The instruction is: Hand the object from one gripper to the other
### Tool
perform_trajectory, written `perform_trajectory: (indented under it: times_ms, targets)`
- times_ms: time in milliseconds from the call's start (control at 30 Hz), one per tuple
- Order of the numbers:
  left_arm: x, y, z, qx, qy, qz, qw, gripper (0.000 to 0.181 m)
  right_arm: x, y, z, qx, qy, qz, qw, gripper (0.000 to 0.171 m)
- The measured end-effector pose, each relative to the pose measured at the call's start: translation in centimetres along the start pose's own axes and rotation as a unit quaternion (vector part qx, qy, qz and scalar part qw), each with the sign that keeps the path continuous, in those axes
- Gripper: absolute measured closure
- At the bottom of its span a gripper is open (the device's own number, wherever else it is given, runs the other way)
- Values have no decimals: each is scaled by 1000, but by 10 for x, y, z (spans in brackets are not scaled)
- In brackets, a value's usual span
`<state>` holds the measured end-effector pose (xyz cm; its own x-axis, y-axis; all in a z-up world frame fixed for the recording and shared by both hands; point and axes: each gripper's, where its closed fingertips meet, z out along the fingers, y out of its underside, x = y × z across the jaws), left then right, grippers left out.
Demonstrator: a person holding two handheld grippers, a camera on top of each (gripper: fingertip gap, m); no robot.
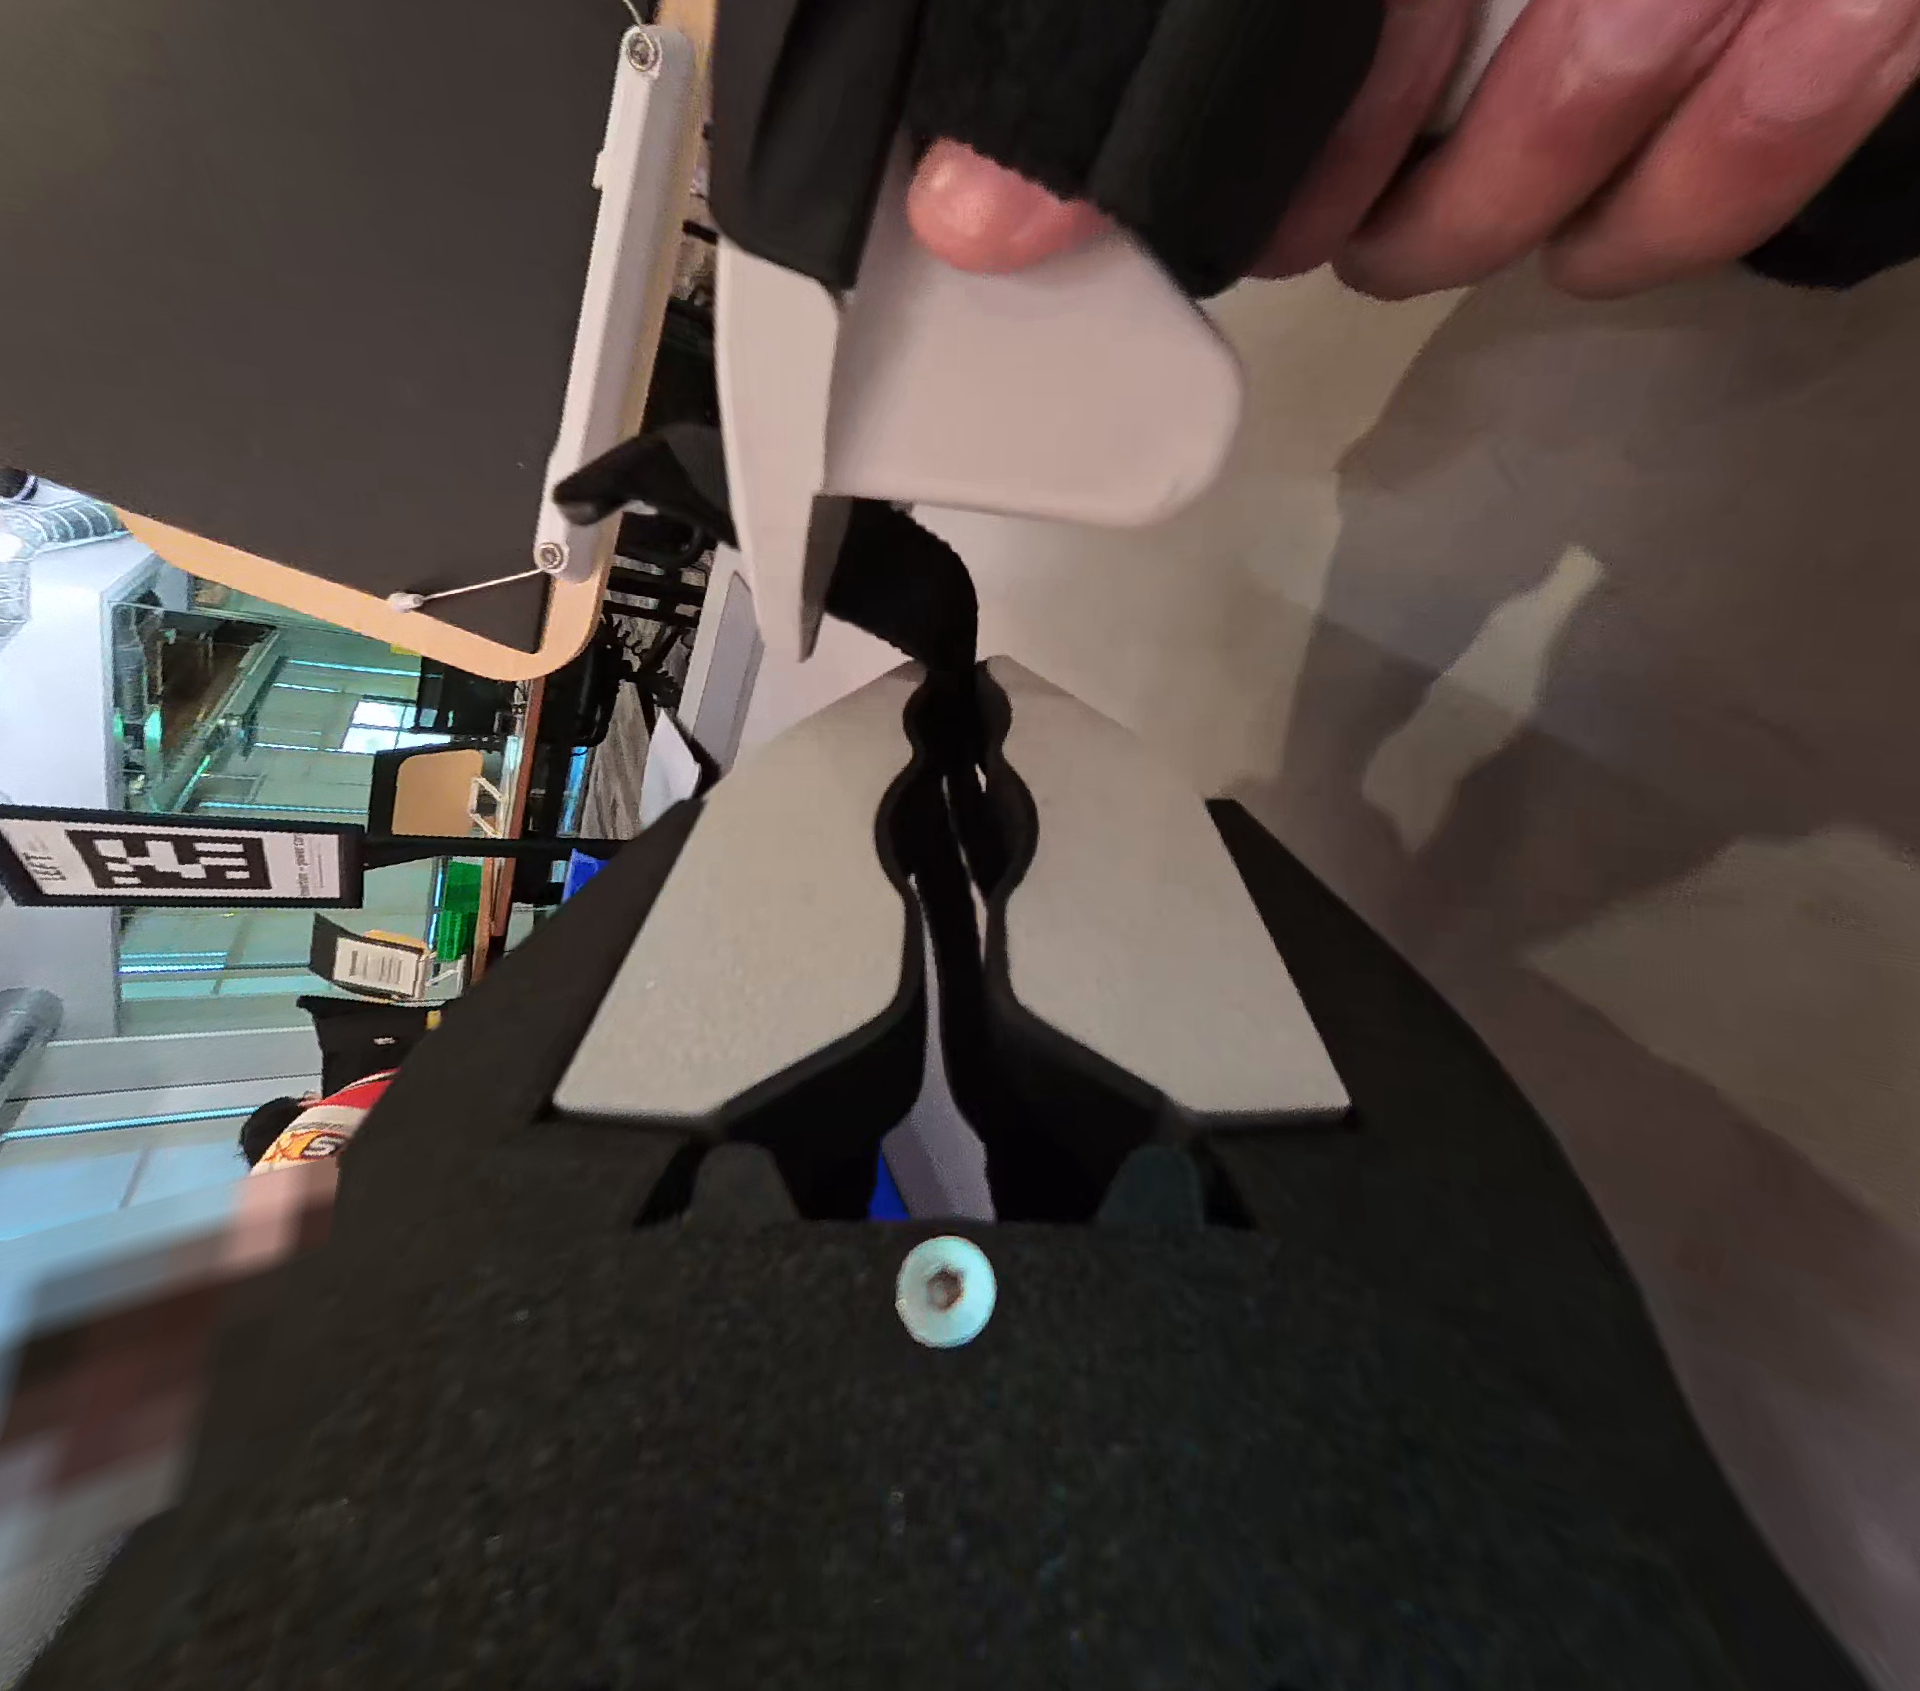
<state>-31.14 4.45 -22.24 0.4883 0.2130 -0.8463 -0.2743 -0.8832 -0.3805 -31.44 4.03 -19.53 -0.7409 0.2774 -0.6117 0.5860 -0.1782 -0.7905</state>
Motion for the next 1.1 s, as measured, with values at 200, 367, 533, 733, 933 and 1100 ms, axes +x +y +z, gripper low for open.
perform_trajectory:
  times_ms: [200, 367, 533, 733, 933, 1100]
  targets:
    - [5, 5, 2, -5, 13, -62, 998, 148, 12, -12, -14, 5, 61, -41, 997, 168]
    - [10, 14, -14, 37, 110, -298, 948, 132, -1, -60, -64, 97, 57, -86, 990, 168]
    - [-6, -18, -43, 202, 295, -557, 749, 119, -60, -87, -99, 196, -162, -53, 966, 168]
    - [-16, -37, -62, 290, 338, -575, 686, 112, -78, -91, -99, 251, -296, 41, 921, 168]
    - [-25, -43, -74, 334, 348, -581, 656, 137, -83, -82, -86, 232, -310, 60, 920, 168]
    - [-28, -38, -72, 338, 348, -586, 650, 163, -72, -79, -83, 232, -296, 71, 924, 168]
